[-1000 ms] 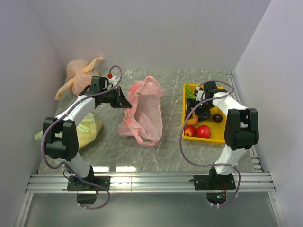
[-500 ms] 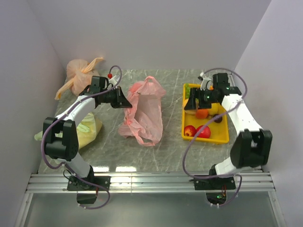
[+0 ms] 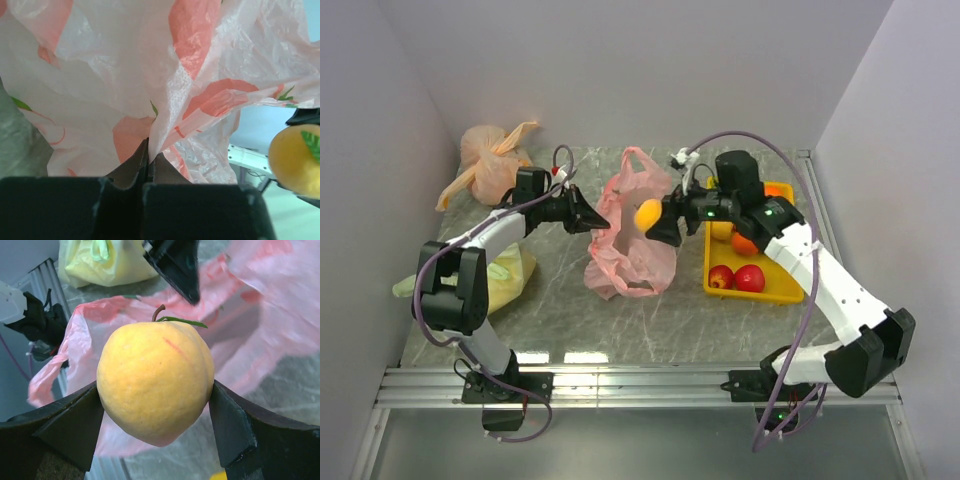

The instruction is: Place the fake fruits into the plastic bag and tie a complex knot

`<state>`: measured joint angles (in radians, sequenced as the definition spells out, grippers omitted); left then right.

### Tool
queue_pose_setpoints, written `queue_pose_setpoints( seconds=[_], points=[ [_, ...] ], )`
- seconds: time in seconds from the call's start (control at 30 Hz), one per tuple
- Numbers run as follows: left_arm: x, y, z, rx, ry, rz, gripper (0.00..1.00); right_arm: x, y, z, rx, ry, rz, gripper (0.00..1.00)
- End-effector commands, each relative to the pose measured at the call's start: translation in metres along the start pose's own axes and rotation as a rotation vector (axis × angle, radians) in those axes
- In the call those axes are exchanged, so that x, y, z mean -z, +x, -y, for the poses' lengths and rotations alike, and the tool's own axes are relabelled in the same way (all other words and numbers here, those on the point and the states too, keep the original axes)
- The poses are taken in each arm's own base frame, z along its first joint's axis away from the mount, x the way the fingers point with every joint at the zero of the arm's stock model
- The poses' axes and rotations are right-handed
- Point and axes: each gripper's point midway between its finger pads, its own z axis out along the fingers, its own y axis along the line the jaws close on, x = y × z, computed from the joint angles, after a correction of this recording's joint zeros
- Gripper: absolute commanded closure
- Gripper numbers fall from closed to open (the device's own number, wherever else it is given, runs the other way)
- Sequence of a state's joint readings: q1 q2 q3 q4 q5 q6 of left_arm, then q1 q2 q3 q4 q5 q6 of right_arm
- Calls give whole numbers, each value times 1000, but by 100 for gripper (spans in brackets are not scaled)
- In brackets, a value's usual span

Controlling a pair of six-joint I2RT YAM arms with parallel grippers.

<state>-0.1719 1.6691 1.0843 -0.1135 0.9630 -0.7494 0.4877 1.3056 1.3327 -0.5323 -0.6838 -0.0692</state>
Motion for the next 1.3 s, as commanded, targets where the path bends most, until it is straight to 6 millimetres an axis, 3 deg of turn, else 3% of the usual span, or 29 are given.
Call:
queue_pose_setpoints(
  seconds=[0.0, 0.07, 0.1, 0.2, 0.27, 0.3, 0.33, 0.4, 0.43, 0.7, 0.8, 0.87, 0.97, 1.0, 1.07, 1.1, 1.17, 1.2, 1.27],
  points=[
    [-3, -2, 20, 11, 108, -26, 100, -24, -18, 3, 120, 56, 69, 44],
    [-3, -2, 25, 2, 145, -34, 100, -48, -7, 7, 137, 62, 31, 46],
    [-4, 0, 24, 24, 153, -43, 100, -62, 4, 24, 113, 117, -4, 46],
    [-3, 4, 27, 25, 191, -54, 100, -90, 15, 48, 91, 203, -59, 47],
    [-3, 7, 24, 33, 195, -60, 100, -102, 27, 54, 98, 223, -116, 43],
    [-3, 8, 22, 35, 192, -63, 100, -112, 37, 62, 99, 241, -158, 40],
    [-3, 10, 20, 32, 190, -66, 100, -114, 47, 65, 98, 247, -193, 26],
    [-3, 14, 11, 29, 170, -71, 100, -124, 71, 63, 132, 235, -280, 13],
    [-3, 14, 9, 27, 169, -72, 100, -123, 85, 65, 135, 250, -331, 3],
    [6, 7, -17, -41, 107, -75, 100, -103, 197, 73, 310, 224, -639, 1],
    [12, 6, -33, -130, 22, -98, 100, -92, 222, 89, 379, 275, -734, 0],
    [18, 9, -48, -178, -55, -107, 100, -87, 229, 99, 410, 315, -765, 0],
    [23, 9, -55, -252, -108, -100, 100, -82, 216, 96, 431, 314, -732, 0],
    [24, 11, -55, -258, -111, -97, 99, -84, 193, 85, 433, 291, -658, 0],
    [24, 13, -55, -250, -105, -92, 100, -83, 165, 71, 428, 254, -591, 0],
    [23, 14, -54, -249, -90, -92, 99, -85, 134, 59, 421, 231, -508, 0],
    [20, 16, -51, -241, -84, -91, 100, -84, 111, 47, 418, 202, -456, 0],
    [19, 16, -49, -248, -75, -85, 99, -85, 86, 41, 420, 205, -404, 0],
    [14, 19, -45, -234, -68, -89, 99, -88, 74, 34, 409, 175, -388, 0]
  ],
)
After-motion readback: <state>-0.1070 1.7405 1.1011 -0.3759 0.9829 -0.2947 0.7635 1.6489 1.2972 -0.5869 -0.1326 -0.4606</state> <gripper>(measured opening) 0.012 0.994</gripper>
